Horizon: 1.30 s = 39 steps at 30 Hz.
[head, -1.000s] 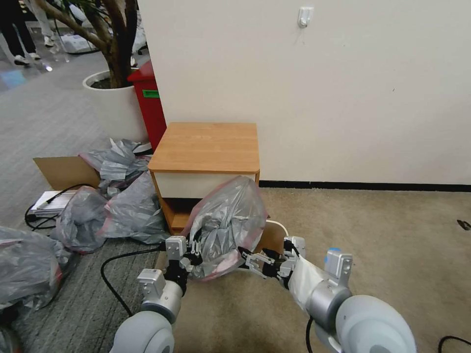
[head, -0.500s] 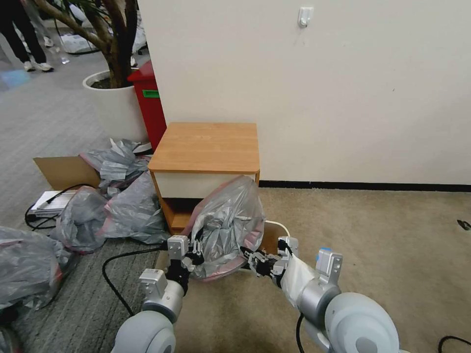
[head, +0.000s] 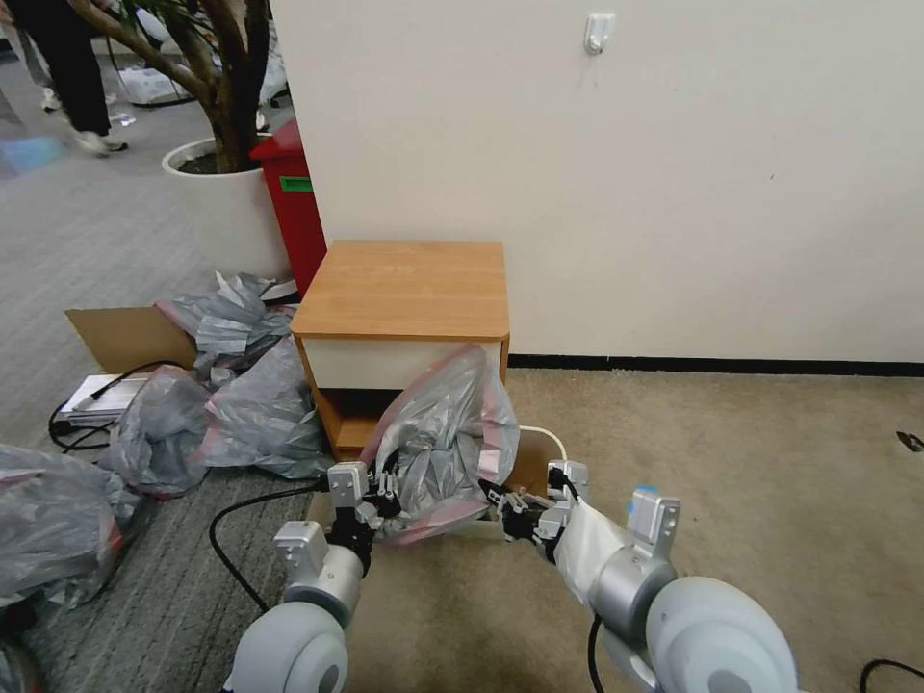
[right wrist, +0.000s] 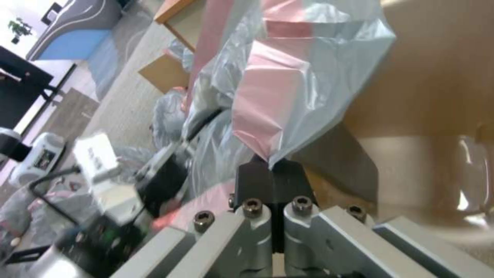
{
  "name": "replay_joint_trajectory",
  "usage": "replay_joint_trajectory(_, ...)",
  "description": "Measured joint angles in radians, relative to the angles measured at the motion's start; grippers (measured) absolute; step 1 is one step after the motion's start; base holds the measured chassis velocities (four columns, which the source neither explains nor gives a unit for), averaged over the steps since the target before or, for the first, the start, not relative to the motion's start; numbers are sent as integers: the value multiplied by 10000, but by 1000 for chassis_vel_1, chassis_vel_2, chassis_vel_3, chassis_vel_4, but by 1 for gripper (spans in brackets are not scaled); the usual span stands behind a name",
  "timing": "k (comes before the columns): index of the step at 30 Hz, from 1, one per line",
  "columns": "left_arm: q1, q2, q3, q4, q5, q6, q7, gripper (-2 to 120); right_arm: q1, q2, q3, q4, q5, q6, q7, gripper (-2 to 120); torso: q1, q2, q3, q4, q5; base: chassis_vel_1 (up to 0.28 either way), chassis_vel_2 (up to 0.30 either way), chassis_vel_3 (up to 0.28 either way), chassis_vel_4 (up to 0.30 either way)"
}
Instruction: Pick up the garbage bag from the table and place it over the trash can.
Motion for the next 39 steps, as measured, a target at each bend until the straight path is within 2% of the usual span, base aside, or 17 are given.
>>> replay_joint_trajectory(19,-650,100,-207,218,-1120,225,-190,8,-1100,-278,882,313,-57,-36,-75,0,0,0,0,-1,0,0,0,0,0)
replay_joint_trajectory(39,-967,324,-268,335,-1475,250,-230,8,-1477,-130,1836,159,-308,-64,-73,0,0,0,0,0,0,0,0,0,0)
